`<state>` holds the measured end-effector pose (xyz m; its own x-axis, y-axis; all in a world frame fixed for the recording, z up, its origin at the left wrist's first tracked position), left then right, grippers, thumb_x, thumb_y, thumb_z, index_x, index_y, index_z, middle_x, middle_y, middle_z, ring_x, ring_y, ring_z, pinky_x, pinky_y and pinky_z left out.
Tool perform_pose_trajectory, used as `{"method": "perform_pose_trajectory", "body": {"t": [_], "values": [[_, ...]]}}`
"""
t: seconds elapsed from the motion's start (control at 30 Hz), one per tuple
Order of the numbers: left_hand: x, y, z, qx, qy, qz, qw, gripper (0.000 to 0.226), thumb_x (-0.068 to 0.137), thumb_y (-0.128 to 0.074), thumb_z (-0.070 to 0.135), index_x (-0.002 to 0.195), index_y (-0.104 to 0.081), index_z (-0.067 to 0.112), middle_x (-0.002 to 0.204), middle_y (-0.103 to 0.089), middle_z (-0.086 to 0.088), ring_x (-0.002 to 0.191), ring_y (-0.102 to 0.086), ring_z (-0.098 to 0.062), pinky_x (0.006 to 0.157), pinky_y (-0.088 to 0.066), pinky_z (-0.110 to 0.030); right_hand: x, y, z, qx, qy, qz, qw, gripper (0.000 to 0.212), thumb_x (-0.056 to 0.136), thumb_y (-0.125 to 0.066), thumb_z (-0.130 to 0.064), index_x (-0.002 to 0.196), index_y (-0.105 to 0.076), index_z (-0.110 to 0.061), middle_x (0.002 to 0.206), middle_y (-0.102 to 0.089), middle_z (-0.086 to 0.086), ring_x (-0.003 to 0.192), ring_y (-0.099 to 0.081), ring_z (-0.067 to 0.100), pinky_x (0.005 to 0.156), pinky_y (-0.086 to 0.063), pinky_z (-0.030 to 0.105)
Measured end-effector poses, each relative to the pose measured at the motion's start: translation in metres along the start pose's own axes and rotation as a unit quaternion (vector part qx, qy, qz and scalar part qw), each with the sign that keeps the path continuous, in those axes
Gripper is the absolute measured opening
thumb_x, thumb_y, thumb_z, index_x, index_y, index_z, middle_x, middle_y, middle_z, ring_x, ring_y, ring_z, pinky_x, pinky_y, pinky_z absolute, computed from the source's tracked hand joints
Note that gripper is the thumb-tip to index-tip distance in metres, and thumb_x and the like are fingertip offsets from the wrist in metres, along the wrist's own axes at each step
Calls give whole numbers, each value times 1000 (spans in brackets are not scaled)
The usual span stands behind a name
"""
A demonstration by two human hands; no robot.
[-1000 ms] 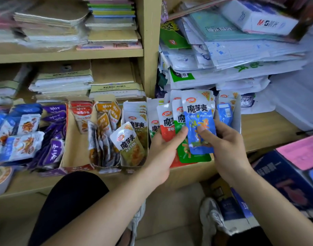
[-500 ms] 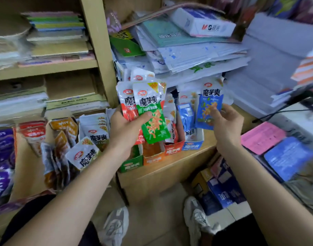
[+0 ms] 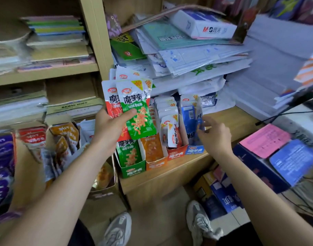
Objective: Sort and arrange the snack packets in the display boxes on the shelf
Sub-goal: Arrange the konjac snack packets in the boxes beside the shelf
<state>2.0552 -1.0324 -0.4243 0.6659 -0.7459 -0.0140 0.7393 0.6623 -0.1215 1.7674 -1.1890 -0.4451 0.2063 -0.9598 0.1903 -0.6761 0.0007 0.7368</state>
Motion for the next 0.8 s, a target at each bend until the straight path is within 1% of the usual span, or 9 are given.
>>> {"method": "perform_pose_trajectory", "body": {"t": [0.07, 0.13, 0.23, 0.3, 0.37, 0.53, 0.63, 0.73, 0.8], "values": [[-4, -1, 1, -4, 0, -14, 1000, 41, 83, -79, 8, 121, -65, 16, 113, -75, 0, 104, -72, -20, 96, -54, -51, -6, 13, -17, 7, 39, 53, 998, 31, 93, -66, -19, 124, -67, -16, 115, -67, 3, 97, -64, 22, 74, -49, 31], [-11, -4, 1, -8, 6, -24, 1000, 40, 82, -79, 8, 119, -66, 15, 111, -76, 0, 103, -73, -20, 96, -54, -52, -19, 25, -48, 84, 92, 73, 990, 30, 92, -70, -24, 121, -69, -18, 109, -68, -3, 89, -64, 12, 70, -51, 23], [-25, -4, -5, -22, 27, -29, 999, 39, 78, -80, 10, 114, -67, 16, 107, -77, -1, 100, -74, -22, 94, -55, -53, -45, 7, -96, 220, 125, -40, 967, 43, 82, -79, -37, 122, -66, -23, 104, -69, -11, 83, -66, 8, 69, -54, 20], [-35, -4, -9, -24, 43, -35, 998, 39, 76, -81, 12, 113, -67, 17, 105, -77, -1, 98, -74, -22, 91, -57, -52, -56, -14, -120, 243, 130, -112, 955, 63, 73, -81, -48, 128, -58, -28, 107, -66, -14, 84, -66, 9, 69, -56, 22], [-43, -1, -11, -32, 49, -38, 998, 38, 77, -80, 12, 112, -67, 19, 105, -77, -1, 96, -75, -22, 88, -58, -51, -60, -30, -135, 238, 127, -138, 953, 69, 70, -86, -45, 129, -51, -35, 104, -65, -12, 82, -66, 12, 70, -58, 28], [-49, 25, -10, -75, 54, 4, 996, 31, 88, -71, 31, 118, -66, 25, 108, -77, 2, 97, -74, -19, 88, -58, -47, -60, -54, -152, 348, 78, -173, 918, 41, 82, -81, -14, 118, -61, -14, 82, -74, 9, 77, -71, 21, 79, -59, 48], [-44, 49, -2, -59, 19, 34, 997, 30, 88, -73, 22, 117, -67, 20, 108, -76, -1, 99, -74, -23, 91, -57, -53, -63, -68, -159, 420, 14, -222, 880, 20, 87, -75, -7, 97, -60, -13, 76, -74, 13, 80, -73, 31, 79, -60, 48], [-41, 85, 17, -8, -56, 112, 992, 27, 85, -78, 15, 109, -68, 20, 101, -77, 5, 95, -74, -15, 87, -59, -45, -58, -62, -158, 426, -9, -156, 891, 27, 87, -76, -9, 87, -49, -13, 68, -56, 28, 67, -58, 28, 57, -53, 28], [-40, 115, 30, 35, -91, 182, 979, 26, 83, -80, 18, 104, -67, 26, 95, -76, 13, 89, -72, -6, 82, -59, -38, -55, -47, -157, 376, 13, -79, 923, 24, 87, -77, -14, 82, -54, -13, 64, -66, 15, 55, -63, 21, 52, -49, 29]]}}
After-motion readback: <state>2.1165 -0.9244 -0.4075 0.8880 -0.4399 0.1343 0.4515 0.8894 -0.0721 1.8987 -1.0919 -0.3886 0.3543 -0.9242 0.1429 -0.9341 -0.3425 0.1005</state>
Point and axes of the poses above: each hand's wrist, its own x-axis towards the middle knuckle, its own y-axis out of the back of the hand, z = x × y, the point moved 10 cm from there along x, towards the middle knuckle
